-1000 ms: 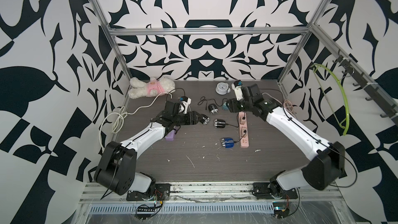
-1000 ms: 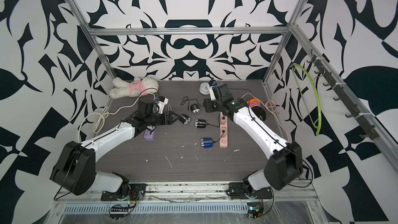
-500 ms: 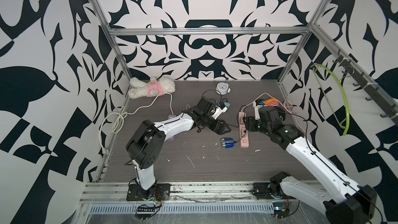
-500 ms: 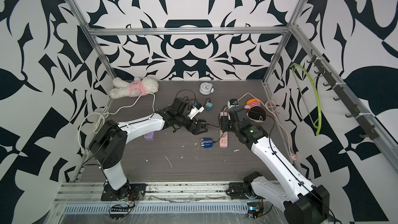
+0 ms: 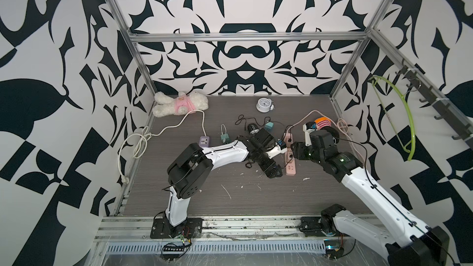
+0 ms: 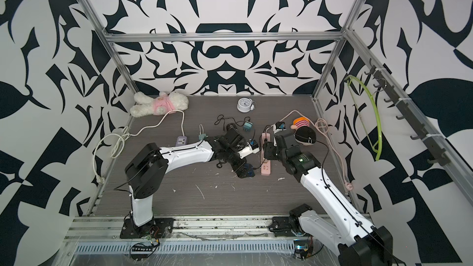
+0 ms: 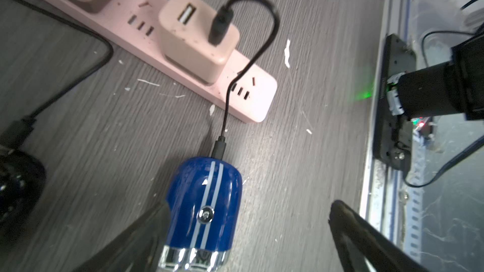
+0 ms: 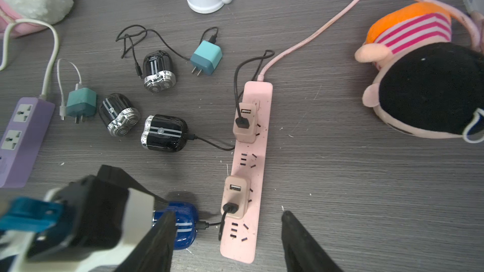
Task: Unplug the electric shaver
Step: Pick up the electric shaver from the center of the board.
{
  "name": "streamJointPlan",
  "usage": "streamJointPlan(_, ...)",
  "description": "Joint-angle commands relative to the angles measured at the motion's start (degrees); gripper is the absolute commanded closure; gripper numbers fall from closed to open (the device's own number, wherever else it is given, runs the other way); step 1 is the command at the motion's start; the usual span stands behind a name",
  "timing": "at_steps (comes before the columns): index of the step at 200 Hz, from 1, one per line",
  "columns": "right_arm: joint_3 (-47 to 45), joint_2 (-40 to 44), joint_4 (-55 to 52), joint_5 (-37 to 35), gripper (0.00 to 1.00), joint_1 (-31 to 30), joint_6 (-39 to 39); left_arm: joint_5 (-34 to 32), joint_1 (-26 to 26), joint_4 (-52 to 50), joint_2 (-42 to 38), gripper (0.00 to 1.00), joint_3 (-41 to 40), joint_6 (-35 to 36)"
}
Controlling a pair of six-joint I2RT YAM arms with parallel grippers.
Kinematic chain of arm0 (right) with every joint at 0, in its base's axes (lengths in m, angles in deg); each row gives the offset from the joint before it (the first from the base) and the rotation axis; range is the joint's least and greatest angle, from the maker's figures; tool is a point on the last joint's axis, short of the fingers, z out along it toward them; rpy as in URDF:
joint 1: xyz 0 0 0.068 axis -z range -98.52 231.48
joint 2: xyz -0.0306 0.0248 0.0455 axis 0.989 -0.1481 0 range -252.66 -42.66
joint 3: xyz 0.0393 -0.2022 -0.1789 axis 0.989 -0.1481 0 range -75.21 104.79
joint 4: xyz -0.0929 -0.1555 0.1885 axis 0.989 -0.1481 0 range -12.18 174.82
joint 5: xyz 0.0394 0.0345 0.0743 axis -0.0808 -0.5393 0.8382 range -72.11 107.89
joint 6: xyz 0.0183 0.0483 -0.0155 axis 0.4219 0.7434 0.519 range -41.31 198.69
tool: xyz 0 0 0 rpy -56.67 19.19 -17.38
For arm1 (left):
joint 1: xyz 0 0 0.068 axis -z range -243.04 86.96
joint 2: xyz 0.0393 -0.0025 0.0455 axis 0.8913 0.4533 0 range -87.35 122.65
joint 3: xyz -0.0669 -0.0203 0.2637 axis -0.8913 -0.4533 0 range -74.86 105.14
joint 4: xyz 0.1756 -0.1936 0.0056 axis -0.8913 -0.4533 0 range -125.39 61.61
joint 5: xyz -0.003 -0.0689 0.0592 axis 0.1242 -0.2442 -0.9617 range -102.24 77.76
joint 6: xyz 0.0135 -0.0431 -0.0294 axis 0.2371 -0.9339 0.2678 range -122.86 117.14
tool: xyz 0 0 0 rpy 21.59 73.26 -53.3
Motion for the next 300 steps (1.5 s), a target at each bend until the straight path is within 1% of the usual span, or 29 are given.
streamJointPlan(1,-0.6,1.2,1.3,0.9,0.36,0.3,-0.3,-3.8,0.4,-1.6,1.4,0.01,0.6,2.8)
streamJointPlan(15,-0.9,1.6,1.3,1.1,0.36,0.3,-0.3,-7.8,1.2,-1.2,1.8,0.01,0.2,3.8)
streamJointPlan(34,-1.4,2.0,1.5,1.5,0.36,0.4,-0.3,-9.9,1.4,-0.3,2.4,0.01,0.2,4.4)
streamJointPlan(114,-2.8,1.0,2.5,3.3,0.36,0.5,-0.5,-7.8,1.4,-1.0,7.1,0.01,3.3,6.1)
streamJointPlan(179,-3.8,1.3,3.2,4.3,0.36,0.5,-0.5,-7.0,1.4,-0.7,7.6,0.00,2.6,6.5)
streamJointPlan(195,-3.8,1.4,3.1,4.3,0.36,0.5,-0.5,-6.9,1.4,-0.4,7.7,0.03,2.0,6.5)
streamJointPlan(206,-3.7,1.6,3.0,4.3,0.36,0.6,-0.6,-7.4,1.4,-0.4,7.9,0.08,1.8,6.5)
streamJointPlan(212,-3.8,1.6,3.0,4.2,0.36,0.6,-0.6,-7.6,1.4,-0.4,8.0,0.09,1.6,6.5)
streamJointPlan(220,-3.7,1.7,2.8,4.3,0.36,0.6,-0.7,-7.7,1.4,-0.4,8.0,0.14,1.5,6.5)
streamJointPlan(224,-3.7,1.8,2.7,4.2,0.36,0.6,-0.7,-7.8,1.4,-0.4,8.0,0.14,1.4,6.5)
streamJointPlan(226,-3.7,1.8,2.7,4.3,0.36,0.6,-0.7,-7.8,1.4,-0.4,8.0,0.17,1.3,6.4)
streamJointPlan(234,-3.9,1.8,2.5,4.2,0.36,0.6,-0.7,-7.8,1.4,-0.2,7.9,0.21,1.1,6.0)
streamJointPlan(268,-4.1,2.7,2.2,4.4,0.36,0.6,-0.7,-8.3,1.4,1.0,6.8,0.29,-1.0,5.3)
streamJointPlan(300,-4.7,3.8,1.4,5.3,0.37,0.6,-0.4,-7.7,1.4,2.0,6.6,0.40,-2.3,4.7)
